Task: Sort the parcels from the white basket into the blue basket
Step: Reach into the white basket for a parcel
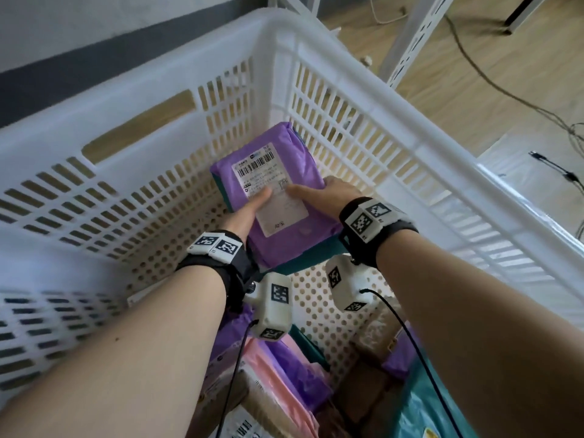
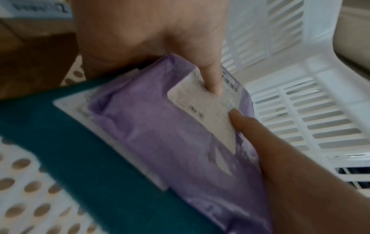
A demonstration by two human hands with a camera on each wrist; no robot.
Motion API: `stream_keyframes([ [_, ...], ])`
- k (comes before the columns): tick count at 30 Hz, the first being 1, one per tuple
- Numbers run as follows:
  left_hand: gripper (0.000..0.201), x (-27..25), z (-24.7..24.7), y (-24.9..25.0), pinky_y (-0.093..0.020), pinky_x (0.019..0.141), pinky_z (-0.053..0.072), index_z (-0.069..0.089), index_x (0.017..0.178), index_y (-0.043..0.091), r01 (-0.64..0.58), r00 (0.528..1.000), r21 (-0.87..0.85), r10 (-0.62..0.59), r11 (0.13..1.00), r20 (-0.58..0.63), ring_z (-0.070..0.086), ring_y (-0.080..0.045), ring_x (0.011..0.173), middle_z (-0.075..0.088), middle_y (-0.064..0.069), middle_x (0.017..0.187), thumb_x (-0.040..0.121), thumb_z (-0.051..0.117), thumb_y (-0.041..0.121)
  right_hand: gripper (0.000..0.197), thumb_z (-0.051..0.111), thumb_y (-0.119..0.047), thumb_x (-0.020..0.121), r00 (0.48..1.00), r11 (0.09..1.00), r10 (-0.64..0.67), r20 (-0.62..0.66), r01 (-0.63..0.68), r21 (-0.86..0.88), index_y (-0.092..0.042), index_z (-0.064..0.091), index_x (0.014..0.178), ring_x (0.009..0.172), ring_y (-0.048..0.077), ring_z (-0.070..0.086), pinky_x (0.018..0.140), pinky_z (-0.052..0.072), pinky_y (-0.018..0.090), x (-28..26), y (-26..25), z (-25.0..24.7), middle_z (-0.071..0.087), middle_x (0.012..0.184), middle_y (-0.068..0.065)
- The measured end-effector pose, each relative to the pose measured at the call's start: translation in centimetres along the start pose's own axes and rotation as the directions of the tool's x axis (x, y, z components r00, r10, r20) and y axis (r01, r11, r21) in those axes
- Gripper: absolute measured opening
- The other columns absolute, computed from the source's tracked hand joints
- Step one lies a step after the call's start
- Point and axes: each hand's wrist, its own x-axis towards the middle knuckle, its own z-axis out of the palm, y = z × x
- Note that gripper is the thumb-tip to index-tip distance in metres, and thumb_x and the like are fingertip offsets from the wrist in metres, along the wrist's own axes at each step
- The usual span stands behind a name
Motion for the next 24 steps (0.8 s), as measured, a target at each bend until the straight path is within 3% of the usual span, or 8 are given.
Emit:
stream_keyframes([
  [3,0.108,1.4,-0.8,0.0,-0.045,0.094,0.049,0.065,0.116,0.026,-0.041,0.998,0.022,0.042,0.999,-0.044,0.065,-0.028,0.105,0.068,-0.004,0.116,0.021,0.081,0.076,0.085,0.059,-0.078,0.064,0.993,0.987,0.064,0.102,-0.078,0.141,-0.014,0.058,0.12,0.098,0.023,0.063,0.091,0.052,0.036,0.1,1.3,1.2,0.064,0.114,0.003],
  [6,0.11,-2.1,-0.2,0.8,-0.043,0.094,0.048,0.069,0.11,0.024,-0.064,0.997,0.07,0.067,0.995,-0.036,0.067,-0.026,0.1,0.072,-0.003,0.106,0.012,0.083,0.071,0.073,0.064,-0.068,0.069,0.986,0.967,0.094,0.136,-0.122,0.222,-0.013,0.06,0.116,0.097,0.022,0.064,0.091,0.052,0.035,-0.4,2.9,1.5,0.065,0.11,0.003],
  [10,0.122,-4.5,0.9,0.2,-0.042,0.101,0.044,0.063,0.118,0.019,-0.087,0.996,0.182,0.083,0.979,0.028,0.062,-0.023,0.106,0.067,-0.001,0.115,0.01,0.079,0.075,0.052,0.068,-0.051,0.075,0.963,0.918,0.151,0.223,-0.22,0.33,-0.011,0.061,0.107,0.078,0.017,0.066,0.066,0.056,0.025,-2.2,5.0,0.9,0.067,0.095,0.004],
  [14,0.133,-5.0,2.2,-0.8,-0.042,0.097,0.048,0.06,0.123,0.018,-0.066,0.996,0.351,0.038,0.934,0.086,0.064,-0.026,0.105,0.067,-0.006,0.118,0.003,0.08,0.073,0.043,0.068,-0.043,0.076,0.89,0.854,0.206,0.406,-0.367,0.369,-0.011,0.063,0.104,0.086,0.027,0.065,0.084,0.052,0.036,-4.7,7.4,1.2,0.07,0.105,0.01],
  [17,0.138,-4.9,3.5,-1.1,-0.042,0.095,0.049,0.059,0.123,0.015,-0.088,0.991,0.475,0.031,0.876,0.127,0.064,-0.03,0.103,0.067,-0.009,0.117,-0.001,0.078,0.073,0.046,0.071,-0.043,0.071,0.875,0.842,0.26,0.409,-0.413,0.347,-0.011,0.063,0.103,0.069,0.023,0.059,0.068,0.043,0.026,-6.7,9.0,1.0,0.064,0.084,0.009],
  [20,0.134,-6.3,5.4,-0.9,-0.038,0.096,0.049,0.061,0.12,0.011,-0.152,0.974,0.602,0.016,0.784,0.225,0.065,-0.027,0.101,0.067,-0.008,0.115,0.002,0.078,0.072,0.025,0.068,-0.035,0.083,0.866,0.829,0.33,0.377,-0.456,0.322,-0.012,0.058,0.083,0.031,0.012,0.053,0.039,0.039,0.011,-8.9,10.7,0.9,0.058,0.045,0.001],
  [22,0.107,-7.4,6.5,-0.9,-0.036,0.097,0.048,0.061,0.116,0.007,-0.167,0.965,0.644,-0.009,0.747,0.261,0.064,-0.026,0.102,0.066,-0.006,0.113,0.026,0.084,0.061,0.033,0.07,-0.039,0.081,0.879,0.783,0.346,0.329,-0.463,0.415,-0.009,0.061,0.092,0.044,0.013,0.062,0.046,0.047,0.016,-9.4,11.4,0.7,0.066,0.059,0.004],
  [24,0.082,-7.9,7.1,-0.7,-0.037,0.096,0.049,0.063,0.111,0.007,-0.186,0.954,0.649,-0.023,0.738,0.299,0.065,-0.026,0.1,0.068,-0.008,0.111,0.044,0.088,0.046,0.056,0.067,-0.051,0.08,0.908,0.71,0.371,0.197,-0.414,0.57,-0.006,0.06,0.113,0.087,0.025,0.069,0.08,0.055,0.033,-8.7,11.7,0.0,0.067,0.098,0.012],
])
